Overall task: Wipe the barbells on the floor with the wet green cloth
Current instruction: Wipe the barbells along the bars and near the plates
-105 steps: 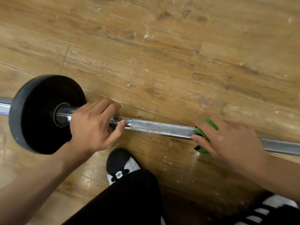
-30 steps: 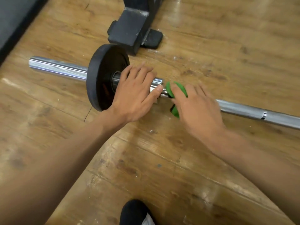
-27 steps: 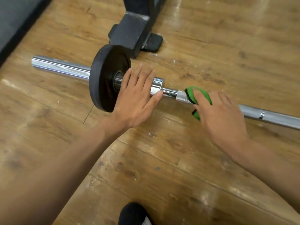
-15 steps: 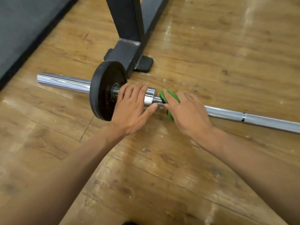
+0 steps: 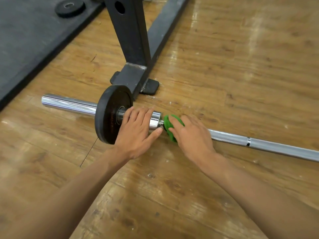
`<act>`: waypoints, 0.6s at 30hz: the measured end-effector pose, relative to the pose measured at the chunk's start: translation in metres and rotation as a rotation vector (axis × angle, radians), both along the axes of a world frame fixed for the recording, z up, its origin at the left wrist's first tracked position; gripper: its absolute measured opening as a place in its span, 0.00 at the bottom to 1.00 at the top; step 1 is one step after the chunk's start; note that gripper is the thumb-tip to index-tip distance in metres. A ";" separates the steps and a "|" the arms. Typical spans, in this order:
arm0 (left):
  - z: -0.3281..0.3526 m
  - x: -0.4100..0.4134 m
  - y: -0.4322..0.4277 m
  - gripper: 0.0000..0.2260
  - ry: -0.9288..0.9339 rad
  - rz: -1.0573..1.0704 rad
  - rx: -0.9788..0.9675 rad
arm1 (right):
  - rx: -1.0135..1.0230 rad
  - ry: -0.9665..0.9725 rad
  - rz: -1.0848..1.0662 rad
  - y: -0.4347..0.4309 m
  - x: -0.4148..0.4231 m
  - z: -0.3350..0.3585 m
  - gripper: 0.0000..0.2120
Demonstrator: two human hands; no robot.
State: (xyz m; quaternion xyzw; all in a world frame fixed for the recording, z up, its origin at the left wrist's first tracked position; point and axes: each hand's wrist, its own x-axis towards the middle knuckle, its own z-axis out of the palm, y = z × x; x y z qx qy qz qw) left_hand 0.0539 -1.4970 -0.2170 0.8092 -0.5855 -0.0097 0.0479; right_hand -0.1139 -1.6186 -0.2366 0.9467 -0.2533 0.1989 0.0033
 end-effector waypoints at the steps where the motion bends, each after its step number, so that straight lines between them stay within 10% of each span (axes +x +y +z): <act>1: -0.001 0.000 0.001 0.39 -0.001 0.000 -0.001 | -0.014 -0.003 -0.008 -0.004 -0.014 -0.001 0.16; 18: -0.003 0.003 -0.004 0.38 0.000 -0.021 -0.027 | 0.186 0.100 0.009 -0.009 0.001 0.015 0.12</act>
